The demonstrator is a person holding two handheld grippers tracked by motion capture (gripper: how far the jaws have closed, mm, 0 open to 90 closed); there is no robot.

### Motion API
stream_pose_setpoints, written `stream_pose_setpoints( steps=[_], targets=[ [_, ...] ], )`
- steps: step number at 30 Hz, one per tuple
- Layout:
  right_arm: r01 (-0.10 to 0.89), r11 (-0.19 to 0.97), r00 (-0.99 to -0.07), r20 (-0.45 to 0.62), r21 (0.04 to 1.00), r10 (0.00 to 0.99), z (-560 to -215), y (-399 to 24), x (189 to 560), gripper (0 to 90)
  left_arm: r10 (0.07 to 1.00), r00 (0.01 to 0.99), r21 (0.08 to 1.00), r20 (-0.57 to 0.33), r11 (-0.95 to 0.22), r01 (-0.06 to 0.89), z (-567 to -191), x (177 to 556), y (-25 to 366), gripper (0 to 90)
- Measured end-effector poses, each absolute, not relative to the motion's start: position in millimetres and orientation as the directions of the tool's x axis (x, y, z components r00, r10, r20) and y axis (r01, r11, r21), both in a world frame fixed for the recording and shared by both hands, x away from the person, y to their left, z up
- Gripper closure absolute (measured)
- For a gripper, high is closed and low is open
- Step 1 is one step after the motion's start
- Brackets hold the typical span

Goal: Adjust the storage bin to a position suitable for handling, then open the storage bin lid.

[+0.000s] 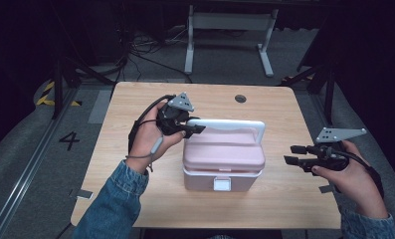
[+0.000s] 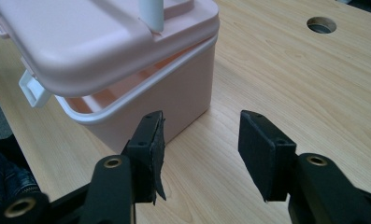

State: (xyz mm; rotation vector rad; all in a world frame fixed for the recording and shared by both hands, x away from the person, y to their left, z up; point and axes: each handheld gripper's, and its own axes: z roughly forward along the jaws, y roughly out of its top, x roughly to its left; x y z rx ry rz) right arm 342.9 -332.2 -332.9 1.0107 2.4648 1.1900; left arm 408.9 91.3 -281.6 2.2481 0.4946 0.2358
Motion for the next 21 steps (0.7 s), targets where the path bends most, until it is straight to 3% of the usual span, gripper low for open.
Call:
stream_pose_setpoints(
  steps=[12,21],
  targets=[
    [0.479,0.426,-0.755,0.113,0.768,0.646,-330.4,-323.1,342.9,57.1,0.423,0.904,0.751,-0.068,-0.575,0.325,-275.2,425.3,93.6,68.7],
    [0.433,0.423,-0.779,0.094,0.796,0.62,-322.3,-313.4,340.1,74.2,0.429,0.89,0.753,-0.155,-0.532,0.387,-274.5,436.3,97.4,68.9]
  ],
)
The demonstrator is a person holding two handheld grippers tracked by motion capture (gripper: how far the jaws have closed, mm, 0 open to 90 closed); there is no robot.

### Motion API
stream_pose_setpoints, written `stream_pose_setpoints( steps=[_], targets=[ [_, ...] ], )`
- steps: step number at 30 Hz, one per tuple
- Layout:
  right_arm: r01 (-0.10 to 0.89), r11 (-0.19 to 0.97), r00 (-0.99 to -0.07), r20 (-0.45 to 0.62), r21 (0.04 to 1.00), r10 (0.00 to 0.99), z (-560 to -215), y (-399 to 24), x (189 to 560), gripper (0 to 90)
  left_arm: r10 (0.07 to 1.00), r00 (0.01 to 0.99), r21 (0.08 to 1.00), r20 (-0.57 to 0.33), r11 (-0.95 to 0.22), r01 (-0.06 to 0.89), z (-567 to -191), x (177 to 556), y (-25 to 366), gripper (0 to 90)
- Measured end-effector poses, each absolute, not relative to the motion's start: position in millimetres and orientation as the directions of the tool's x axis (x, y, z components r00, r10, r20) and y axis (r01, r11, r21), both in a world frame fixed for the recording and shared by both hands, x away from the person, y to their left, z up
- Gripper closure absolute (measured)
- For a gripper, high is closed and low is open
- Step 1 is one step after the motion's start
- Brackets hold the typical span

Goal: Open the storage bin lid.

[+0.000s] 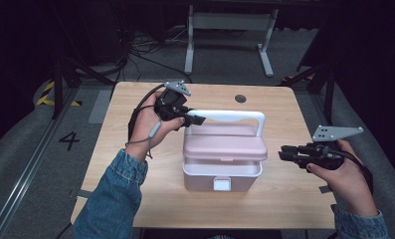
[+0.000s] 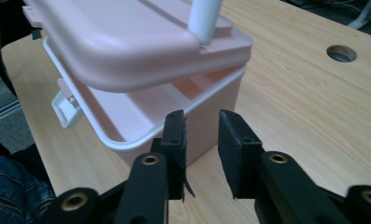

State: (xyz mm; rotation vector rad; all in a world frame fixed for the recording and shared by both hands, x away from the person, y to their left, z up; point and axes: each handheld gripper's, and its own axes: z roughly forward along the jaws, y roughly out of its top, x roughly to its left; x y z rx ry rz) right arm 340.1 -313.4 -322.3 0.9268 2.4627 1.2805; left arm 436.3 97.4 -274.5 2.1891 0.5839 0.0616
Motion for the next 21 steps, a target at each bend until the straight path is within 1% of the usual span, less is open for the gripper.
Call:
stream_pose_setpoints(
  steps=[5,10,21],
  targets=[
    [0.42,0.435,-0.804,0.103,0.796,0.586,-320.8,-304.9,337.6,81.6,0.44,0.878,0.751,-0.186,-0.512,0.416,-273.6,440.4,97.7,68.5],
    [0.404,0.461,-0.828,0.101,0.79,0.552,-323.1,-293.5,336.1,83.6,0.448,0.866,0.753,-0.223,-0.485,0.445,-273.4,445.8,98.4,68.3],
    [0.367,0.459,-0.845,0.083,0.809,0.529,-325.4,-276.5,338.2,88.4,0.482,0.852,0.763,-0.207,-0.465,0.448,-272.0,456.2,98.9,66.6]
  ],
)
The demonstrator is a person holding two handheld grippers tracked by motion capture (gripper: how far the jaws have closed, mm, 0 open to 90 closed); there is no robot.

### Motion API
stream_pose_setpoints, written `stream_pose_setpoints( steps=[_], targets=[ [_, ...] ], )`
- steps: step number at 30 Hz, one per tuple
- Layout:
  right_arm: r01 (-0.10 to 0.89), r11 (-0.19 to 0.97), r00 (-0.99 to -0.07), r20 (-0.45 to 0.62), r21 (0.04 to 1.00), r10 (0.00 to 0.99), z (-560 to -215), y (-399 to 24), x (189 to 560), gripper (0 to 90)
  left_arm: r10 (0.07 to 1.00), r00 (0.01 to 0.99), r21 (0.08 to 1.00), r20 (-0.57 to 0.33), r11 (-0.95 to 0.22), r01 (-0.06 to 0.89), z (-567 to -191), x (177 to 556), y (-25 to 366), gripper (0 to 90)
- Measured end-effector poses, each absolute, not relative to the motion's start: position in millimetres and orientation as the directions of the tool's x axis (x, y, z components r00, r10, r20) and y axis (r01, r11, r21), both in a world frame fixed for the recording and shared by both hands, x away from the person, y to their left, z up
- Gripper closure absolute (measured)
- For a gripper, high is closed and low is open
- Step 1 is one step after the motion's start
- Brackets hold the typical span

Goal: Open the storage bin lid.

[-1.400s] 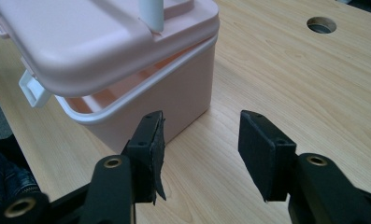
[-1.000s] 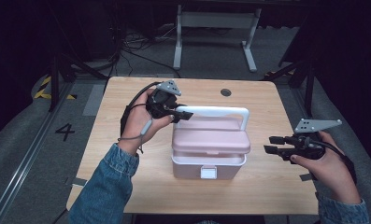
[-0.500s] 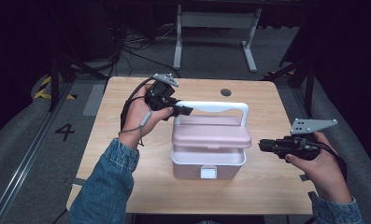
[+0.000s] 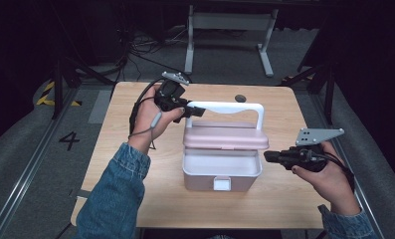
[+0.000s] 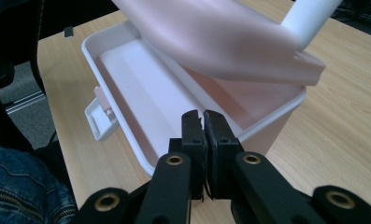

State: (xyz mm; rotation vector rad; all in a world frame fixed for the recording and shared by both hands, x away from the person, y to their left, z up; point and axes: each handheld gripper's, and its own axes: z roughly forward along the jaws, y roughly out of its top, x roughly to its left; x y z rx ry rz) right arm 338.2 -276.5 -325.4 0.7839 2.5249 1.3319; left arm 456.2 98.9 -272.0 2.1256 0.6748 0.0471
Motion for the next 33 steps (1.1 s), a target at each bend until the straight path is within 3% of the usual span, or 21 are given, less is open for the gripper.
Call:
stream_pose_setpoints(
  steps=[16,26,33],
  targets=[
    [0.32,0.38,-0.833,0.066,0.868,0.549,-317.0,-273.8,340.7,90.0,0.504,0.844,0.77,-0.183,-0.46,0.442,-272.7,455.1,97.7,64.2],
    [0.322,0.383,-0.838,0.073,0.866,0.541,-318.5,-271.0,342.3,90.0,0.566,0.821,0.765,-0.073,-0.497,0.41,-272.2,442.0,108.8,39.5],
    [0.326,0.374,-0.836,0.08,0.868,0.543,-317.3,-271.2,344.4,90.0,0.585,0.81,0.788,-0.042,-0.479,0.386,-268.6,425.2,129.9,34.2]
  ],
)
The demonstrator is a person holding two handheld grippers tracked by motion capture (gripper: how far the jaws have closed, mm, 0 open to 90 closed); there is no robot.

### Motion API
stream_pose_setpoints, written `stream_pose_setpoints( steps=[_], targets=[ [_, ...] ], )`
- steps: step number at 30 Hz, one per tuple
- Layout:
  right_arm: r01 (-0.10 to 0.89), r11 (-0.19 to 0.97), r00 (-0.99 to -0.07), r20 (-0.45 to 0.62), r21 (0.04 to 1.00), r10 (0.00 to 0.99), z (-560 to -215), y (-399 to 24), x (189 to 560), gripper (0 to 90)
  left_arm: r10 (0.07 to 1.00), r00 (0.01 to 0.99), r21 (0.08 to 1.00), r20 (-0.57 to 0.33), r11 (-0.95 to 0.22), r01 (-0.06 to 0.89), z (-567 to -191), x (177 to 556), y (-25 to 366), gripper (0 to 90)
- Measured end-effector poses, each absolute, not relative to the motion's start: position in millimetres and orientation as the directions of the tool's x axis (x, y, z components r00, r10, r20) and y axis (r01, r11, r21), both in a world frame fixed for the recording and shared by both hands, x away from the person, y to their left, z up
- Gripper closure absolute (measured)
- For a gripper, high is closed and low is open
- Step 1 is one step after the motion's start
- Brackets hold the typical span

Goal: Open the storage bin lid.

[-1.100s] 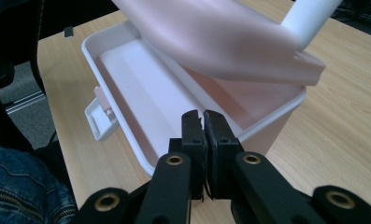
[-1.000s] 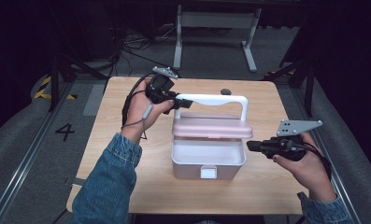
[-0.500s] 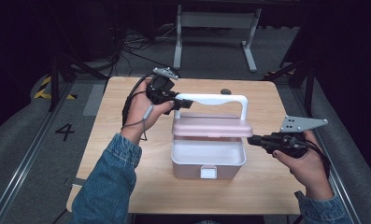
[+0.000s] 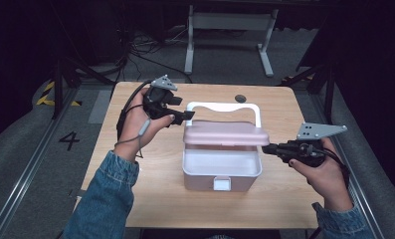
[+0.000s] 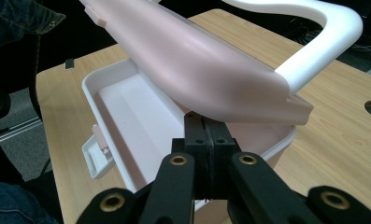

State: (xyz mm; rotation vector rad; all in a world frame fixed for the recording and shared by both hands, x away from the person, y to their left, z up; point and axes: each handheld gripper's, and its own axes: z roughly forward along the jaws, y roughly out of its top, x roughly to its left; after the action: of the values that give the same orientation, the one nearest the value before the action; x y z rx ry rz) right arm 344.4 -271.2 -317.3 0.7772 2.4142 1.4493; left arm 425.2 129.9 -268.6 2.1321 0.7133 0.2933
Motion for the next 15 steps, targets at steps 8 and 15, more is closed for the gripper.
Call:
stream_pose_setpoints(
  steps=[8,15],
  targets=[
    [0.339,0.36,-0.83,0.096,0.869,0.55,-317.5,-270.8,348.9,90.0,0.58,0.814,0.791,0.025,-0.51,0.339,-276.2,390.7,152.6,33.4],
    [0.349,0.344,-0.821,0.107,0.871,0.561,-316.3,-270.1,349.6,90.0,0.558,0.827,0.789,0.064,-0.536,0.301,-287.7,368.2,156.0,33.2]
  ],
)
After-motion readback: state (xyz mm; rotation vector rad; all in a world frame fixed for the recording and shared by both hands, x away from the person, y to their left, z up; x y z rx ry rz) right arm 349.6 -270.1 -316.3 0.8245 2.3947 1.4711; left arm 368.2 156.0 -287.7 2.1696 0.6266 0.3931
